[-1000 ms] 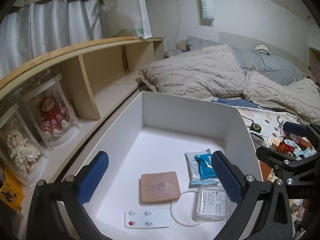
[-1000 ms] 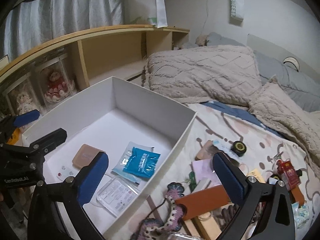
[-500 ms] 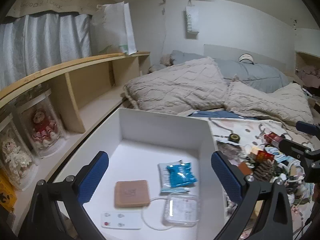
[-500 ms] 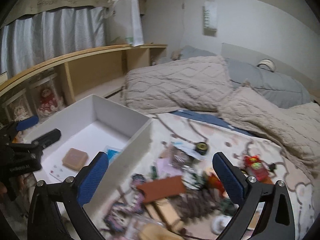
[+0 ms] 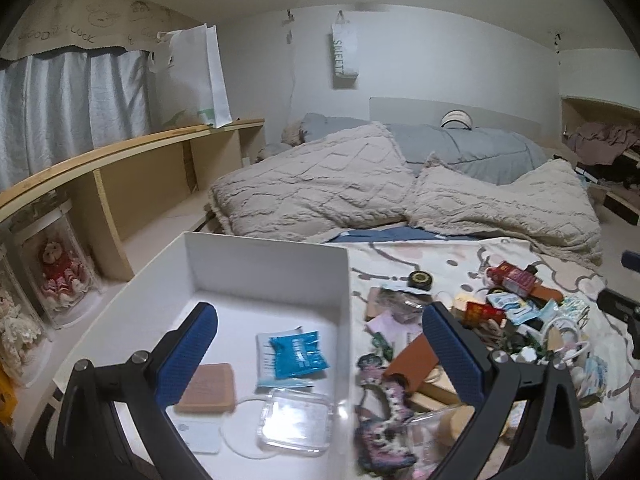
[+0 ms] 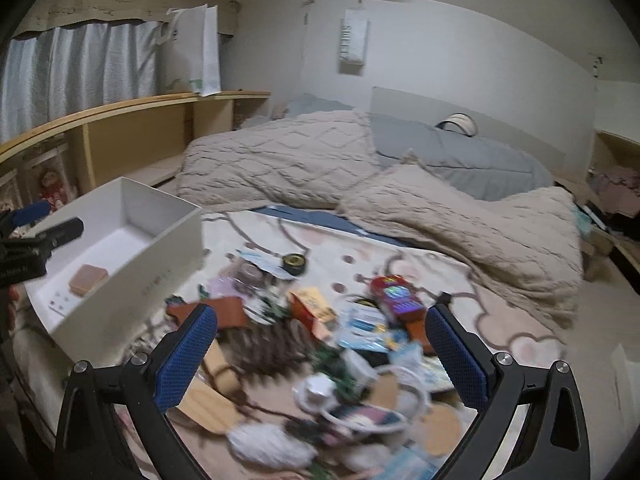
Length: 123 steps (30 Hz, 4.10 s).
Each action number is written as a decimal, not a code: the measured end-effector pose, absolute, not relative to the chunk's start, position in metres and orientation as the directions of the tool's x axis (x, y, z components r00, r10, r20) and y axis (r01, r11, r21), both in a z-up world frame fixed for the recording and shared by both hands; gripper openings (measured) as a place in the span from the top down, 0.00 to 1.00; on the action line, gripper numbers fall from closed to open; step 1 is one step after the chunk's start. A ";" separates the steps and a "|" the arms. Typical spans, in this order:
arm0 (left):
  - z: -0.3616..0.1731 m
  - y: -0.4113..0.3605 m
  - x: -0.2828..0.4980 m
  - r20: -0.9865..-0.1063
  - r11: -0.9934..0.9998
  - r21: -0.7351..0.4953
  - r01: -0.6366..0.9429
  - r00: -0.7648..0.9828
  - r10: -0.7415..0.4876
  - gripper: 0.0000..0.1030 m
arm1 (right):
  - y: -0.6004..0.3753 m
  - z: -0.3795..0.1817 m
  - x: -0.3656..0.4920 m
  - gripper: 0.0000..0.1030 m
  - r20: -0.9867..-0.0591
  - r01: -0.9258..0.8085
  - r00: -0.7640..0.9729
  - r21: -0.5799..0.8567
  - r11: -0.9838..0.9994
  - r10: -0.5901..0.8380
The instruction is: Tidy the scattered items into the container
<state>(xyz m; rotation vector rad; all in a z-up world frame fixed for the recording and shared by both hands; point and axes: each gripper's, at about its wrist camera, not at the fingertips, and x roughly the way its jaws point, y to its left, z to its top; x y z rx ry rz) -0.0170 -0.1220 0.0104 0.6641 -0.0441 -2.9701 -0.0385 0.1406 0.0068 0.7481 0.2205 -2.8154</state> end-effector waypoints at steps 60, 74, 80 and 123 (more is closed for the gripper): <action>-0.109 0.042 0.036 -0.640 -0.954 -0.020 -0.298 -0.730 0.241 0.00 | 0.256 -0.109 0.017 0.00 -0.635 0.011 -0.772 -0.064 -0.998 0.032; -0.137 0.075 0.045 -0.727 -0.917 0.083 -0.390 -0.653 0.212 0.00 | 0.259 -0.119 0.013 0.00 -0.676 0.005 -0.736 -0.057 -0.998 0.035; -0.143 0.068 0.040 -0.771 -0.893 0.154 -0.422 -0.617 0.159 0.00 | 0.258 -0.121 0.013 0.00 -0.681 -0.001 -0.730 -0.076 -0.997 0.053; -0.150 0.067 0.065 -0.876 -0.708 0.199 -0.678 -0.447 0.183 0.00 | 0.283 -0.133 -0.003 0.00 -0.815 -0.047 -0.575 -0.050 -0.998 0.068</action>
